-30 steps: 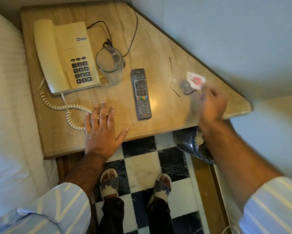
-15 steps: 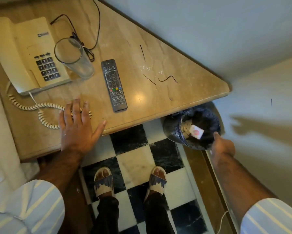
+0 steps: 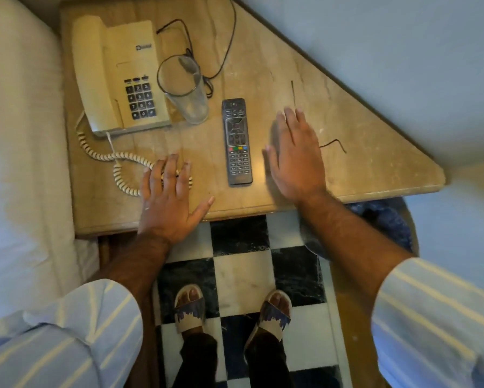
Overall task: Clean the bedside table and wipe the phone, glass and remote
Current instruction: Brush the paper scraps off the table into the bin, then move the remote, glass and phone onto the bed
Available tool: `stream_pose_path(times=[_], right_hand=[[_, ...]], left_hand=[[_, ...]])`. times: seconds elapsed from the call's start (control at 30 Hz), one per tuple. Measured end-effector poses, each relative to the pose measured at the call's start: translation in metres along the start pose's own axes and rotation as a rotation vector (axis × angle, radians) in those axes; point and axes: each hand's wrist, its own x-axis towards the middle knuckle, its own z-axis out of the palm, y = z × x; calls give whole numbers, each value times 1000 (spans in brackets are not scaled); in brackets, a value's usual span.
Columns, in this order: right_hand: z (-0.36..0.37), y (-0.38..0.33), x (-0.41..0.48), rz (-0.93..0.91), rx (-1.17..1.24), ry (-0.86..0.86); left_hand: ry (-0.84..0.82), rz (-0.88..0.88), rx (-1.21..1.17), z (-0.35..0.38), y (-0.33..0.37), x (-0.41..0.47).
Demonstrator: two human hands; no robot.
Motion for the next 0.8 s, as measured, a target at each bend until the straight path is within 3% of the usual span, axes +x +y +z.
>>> stream_pose_path(times=[0.27,0.33,0.5,0.57,0.8], right_hand=[[35,-11,10,-1,-128,60],[32,-12,11,7,-136,36],[30,-14,10,7,-132,40],[31,-13,11,9,-136,40],[33,-12,12,6,-159,33]], left_hand=[[-65,-19,-28,3,0,0],[-89,-79,-96,-8,9,2],[51,-131,-343,-49,62,29],[11,-163,-444,-59,90,51],[-77,-406,-327,-62,123,91]])
